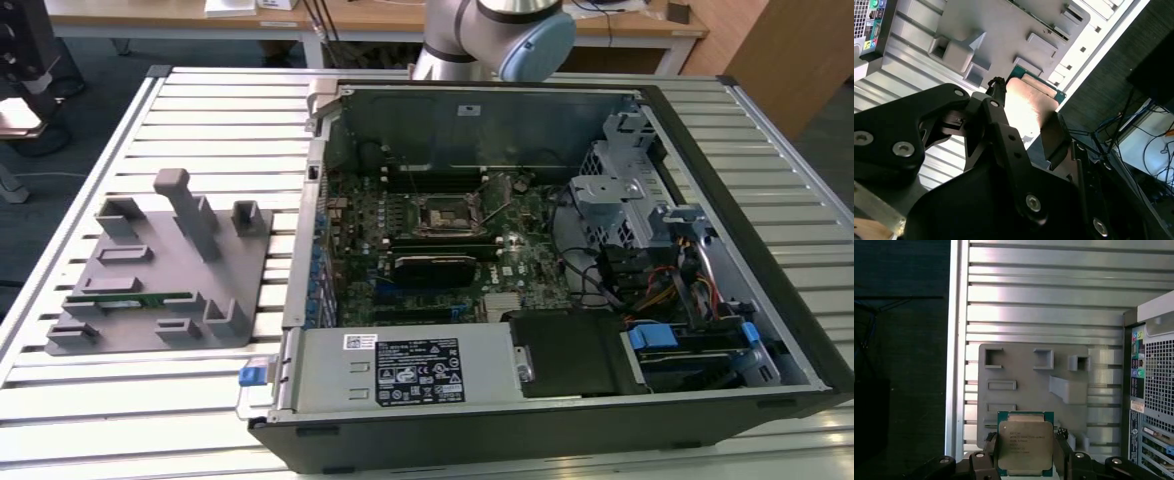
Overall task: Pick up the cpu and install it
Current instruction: 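Pick up the cpu and move it towards the insertion slot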
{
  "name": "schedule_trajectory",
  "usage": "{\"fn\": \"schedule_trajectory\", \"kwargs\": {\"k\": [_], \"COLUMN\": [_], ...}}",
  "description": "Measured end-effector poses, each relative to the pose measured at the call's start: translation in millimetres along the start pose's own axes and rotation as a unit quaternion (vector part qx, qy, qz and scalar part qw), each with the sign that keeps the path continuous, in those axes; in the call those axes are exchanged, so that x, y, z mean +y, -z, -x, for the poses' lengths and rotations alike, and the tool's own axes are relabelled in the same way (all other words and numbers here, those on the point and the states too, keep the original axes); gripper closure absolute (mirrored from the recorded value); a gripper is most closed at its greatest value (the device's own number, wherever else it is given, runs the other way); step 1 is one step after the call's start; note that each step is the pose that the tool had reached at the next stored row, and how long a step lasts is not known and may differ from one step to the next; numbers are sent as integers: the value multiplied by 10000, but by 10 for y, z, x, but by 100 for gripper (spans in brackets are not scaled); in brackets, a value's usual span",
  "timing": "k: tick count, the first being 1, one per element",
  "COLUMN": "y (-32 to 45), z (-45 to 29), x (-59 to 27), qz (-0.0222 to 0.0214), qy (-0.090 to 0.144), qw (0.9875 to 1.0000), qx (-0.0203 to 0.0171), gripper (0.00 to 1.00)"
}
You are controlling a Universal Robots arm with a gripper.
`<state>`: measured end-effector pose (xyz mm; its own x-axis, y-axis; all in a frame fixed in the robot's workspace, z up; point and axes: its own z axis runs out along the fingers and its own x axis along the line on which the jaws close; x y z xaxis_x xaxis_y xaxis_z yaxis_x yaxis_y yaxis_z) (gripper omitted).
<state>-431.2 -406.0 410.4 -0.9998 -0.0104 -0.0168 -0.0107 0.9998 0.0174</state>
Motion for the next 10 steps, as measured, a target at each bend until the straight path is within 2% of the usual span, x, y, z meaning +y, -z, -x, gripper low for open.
{"fn": "schedule_trajectory", "kwargs": {"k": [10], "y": [-2], "z": [106], "x": [-1], "qz": [0], "qy": [0], "qw": [10000], "qx": [0], "gripper": [47]}}
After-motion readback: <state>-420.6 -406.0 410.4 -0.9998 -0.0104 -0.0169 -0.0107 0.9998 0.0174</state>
